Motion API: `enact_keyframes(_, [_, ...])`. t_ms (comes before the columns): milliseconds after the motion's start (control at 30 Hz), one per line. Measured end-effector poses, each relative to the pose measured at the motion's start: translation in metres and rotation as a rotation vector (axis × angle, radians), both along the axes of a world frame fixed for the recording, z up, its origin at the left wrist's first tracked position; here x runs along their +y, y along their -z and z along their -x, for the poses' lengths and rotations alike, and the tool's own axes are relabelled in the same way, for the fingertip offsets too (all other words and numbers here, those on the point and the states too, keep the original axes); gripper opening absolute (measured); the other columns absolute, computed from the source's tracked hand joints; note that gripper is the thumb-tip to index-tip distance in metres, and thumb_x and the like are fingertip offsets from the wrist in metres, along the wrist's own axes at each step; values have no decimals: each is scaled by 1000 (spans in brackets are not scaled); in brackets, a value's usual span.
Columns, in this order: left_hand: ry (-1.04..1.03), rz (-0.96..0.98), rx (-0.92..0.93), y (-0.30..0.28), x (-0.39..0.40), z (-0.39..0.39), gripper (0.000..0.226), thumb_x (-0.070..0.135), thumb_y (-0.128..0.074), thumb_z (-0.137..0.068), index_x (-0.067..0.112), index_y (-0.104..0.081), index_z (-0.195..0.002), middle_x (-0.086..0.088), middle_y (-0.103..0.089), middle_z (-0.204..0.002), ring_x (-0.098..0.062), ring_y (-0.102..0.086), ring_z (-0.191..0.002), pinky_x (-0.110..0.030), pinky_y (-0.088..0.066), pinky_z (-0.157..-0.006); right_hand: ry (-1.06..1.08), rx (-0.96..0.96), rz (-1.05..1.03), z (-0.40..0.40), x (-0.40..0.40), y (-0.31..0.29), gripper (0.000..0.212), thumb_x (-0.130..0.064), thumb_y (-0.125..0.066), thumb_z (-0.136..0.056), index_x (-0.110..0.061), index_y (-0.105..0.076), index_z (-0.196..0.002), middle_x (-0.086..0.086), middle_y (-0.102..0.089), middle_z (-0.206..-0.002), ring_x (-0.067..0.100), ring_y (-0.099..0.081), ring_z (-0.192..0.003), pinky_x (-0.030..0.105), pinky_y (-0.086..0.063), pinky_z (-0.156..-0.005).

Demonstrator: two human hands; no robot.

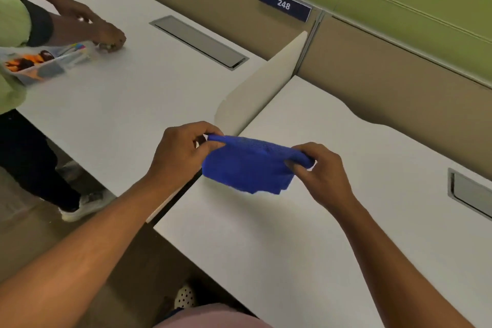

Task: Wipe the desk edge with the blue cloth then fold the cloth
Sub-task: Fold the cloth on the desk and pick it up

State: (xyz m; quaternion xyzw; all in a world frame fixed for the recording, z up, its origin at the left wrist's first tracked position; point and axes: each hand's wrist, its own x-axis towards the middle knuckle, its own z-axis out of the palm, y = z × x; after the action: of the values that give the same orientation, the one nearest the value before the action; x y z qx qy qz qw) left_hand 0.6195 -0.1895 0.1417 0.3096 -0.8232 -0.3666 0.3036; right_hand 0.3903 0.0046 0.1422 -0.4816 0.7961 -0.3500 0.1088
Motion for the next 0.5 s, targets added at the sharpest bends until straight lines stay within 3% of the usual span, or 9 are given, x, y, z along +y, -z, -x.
enact_keyframes(100, [87,94,124,2,6,3,18,11,-80,-86,16,-79,-103,10,-78,-99,-11,-70,-81,-17,-54,-76,37,327,188,-2,28,-3,18,-14,-85,-84,-16,-77,-100,-3,-73,-102,15,-61,-96,21,-45,-86])
enact_keyframes(233, [278,109,-64,57,16,-4,20,13,-79,-87,22,-78,-105,13,-76,-112,-1,-70,-99,-14,-54,-89,1,528,86,-9,70,48,25,-7,-90,-71,-13,-75,-90,-1,-76,-106,23,-66,-99,30,-46,-92])
enact_keyframes(400, [501,144,-457,142,27,-26,21,14,-74,-92,24,-76,-110,11,-74,-113,-8,-67,-103,-34,-57,-93,-106,406,-229,-35,115,134,30,-9,-90,-70,-21,-75,-93,-8,-77,-103,22,-70,-100,41,-57,-91])
enact_keyframes(500, [521,227,-464,163,30,-38,24,15,-79,-88,25,-76,-110,13,-74,-109,-6,-61,-97,-26,-56,-87,-103,335,-273,-51,129,151,24,-15,-84,-78,-22,-76,-99,-9,-76,-109,22,-71,-104,43,-57,-93])
